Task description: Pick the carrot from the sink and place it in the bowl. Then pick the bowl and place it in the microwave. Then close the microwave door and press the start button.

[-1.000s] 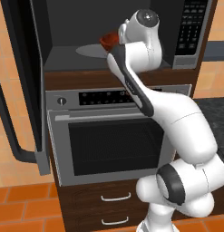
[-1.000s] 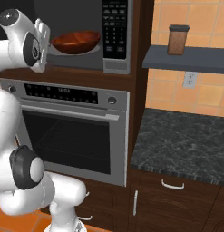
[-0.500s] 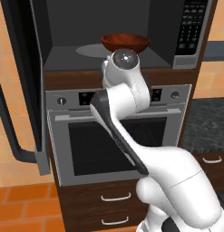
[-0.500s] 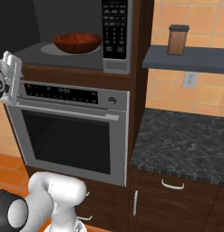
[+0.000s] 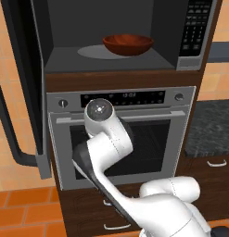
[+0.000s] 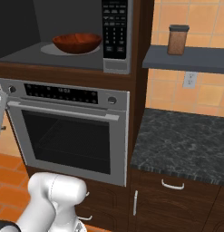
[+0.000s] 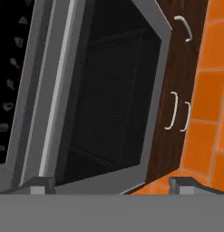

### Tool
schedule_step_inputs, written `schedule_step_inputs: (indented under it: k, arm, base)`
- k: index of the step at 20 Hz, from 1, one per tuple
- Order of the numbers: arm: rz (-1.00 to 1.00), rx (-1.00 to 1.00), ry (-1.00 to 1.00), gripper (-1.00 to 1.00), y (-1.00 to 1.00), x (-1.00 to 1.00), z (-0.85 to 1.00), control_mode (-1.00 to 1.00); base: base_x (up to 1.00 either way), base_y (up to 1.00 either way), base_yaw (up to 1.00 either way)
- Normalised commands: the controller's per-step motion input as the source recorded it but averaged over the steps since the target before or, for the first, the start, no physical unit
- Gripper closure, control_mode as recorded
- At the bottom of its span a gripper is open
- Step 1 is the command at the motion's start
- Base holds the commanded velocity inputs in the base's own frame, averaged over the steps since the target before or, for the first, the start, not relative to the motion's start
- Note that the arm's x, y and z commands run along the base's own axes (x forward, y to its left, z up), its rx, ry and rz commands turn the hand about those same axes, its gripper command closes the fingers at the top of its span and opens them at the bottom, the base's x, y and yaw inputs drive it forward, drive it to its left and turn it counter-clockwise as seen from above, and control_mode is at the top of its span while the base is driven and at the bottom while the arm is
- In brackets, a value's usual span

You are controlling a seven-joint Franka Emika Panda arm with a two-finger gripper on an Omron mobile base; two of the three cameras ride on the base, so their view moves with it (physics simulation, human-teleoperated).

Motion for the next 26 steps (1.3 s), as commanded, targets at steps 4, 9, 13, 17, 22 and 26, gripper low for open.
schedule_step_inputs:
  k: [4, 9, 13, 17, 22, 26]
  arm:
    - [0.00, -0.01, -0.12, -1.00, 0.70, -0.13, -0.92, -1.00]
    - [0.00, -0.13, -0.32, -1.00, 1.00, -0.38, -0.29, -1.00]
    - [0.00, -0.21, -0.31, -1.00, 1.00, -0.37, -0.05, -1.00]
    - [0.00, -0.22, -0.32, -1.00, 1.00, -0.42, 0.23, -1.00]
    - [-0.06, -0.20, -0.30, -1.00, 1.00, -0.46, 0.64, -1.00]
    - [-0.08, -0.12, -0.19, -1.00, 0.95, -0.15, 0.48, -1.00]
  base:
    - [0.00, 0.00, 0.00]
    - [0.00, 0.00, 0.00]
    - [0.00, 0.00, 0.00]
    - [0.00, 0.00, 0.00]
    - [0.00, 0.00, 0.00]
    - [0.00, 0.00, 0.00]
